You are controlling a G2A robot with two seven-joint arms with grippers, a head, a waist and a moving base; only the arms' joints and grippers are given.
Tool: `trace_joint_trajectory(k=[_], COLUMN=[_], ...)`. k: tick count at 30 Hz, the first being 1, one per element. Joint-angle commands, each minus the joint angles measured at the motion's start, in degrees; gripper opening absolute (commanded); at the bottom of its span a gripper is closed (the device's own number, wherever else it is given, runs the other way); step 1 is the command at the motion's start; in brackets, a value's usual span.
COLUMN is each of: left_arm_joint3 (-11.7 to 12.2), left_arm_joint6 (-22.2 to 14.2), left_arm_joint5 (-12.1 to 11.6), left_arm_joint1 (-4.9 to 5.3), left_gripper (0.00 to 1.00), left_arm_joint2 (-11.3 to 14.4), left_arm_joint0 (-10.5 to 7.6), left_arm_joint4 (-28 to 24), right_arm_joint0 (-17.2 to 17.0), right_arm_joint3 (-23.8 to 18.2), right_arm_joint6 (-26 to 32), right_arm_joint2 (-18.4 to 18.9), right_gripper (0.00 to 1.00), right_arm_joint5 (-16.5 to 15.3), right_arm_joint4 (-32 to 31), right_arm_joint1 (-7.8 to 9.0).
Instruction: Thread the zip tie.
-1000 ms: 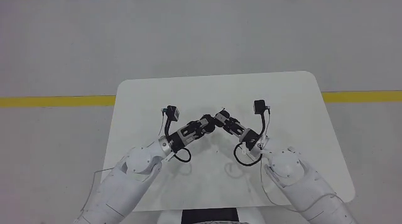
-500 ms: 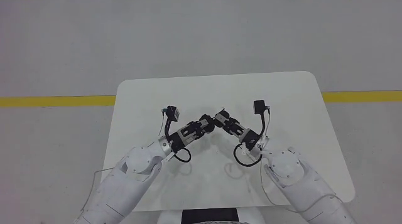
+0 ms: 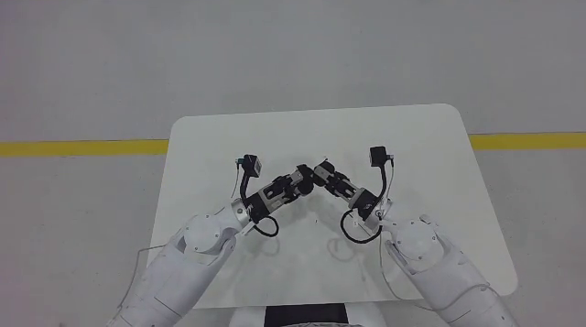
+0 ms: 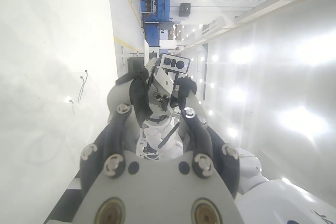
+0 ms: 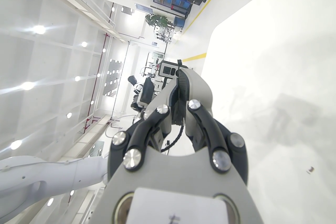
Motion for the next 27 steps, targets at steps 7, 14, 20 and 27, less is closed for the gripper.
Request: trace_joint_trajectory(k=[7, 14, 20, 27], left_arm_joint3=[0.11, 0.24, 0.26, 0.29], left_arm_joint6=[0.02, 0.10, 0.06, 0.05], left_arm_joint5=[0.07, -0.09, -0.07, -0.09], left_arm_joint1=[0.06, 0.10, 0.15, 0.18], left_gripper=[0.27, 0.25, 0.25, 0.22], left_arm_joint2=[0.12, 0.24, 0.31, 0.49], left_arm_joint0=[-0.13, -0.27, -0.33, -0.44], left_arm_joint4=[-0.23, -0.37, -0.46, -0.61], right_arm_joint0=[-0.09, -0.06, -0.21, -0.04], right_arm_joint3=[0.03, 0.36, 0.51, 0.90], right_arm_joint6=[0.39, 0.27, -0.29, 0.02], right_arm_joint2=[0.24, 0.58, 0.92, 0.71], right_gripper=[0.00, 0.00, 0.00, 0.00], right_arm_joint5=[0.12, 0.29, 0.58, 1.08], right_arm_joint4=[-0.35, -0.64, -0.68, -0.81], right_arm_joint1=[-0.20, -0.38, -0.56, -0.82])
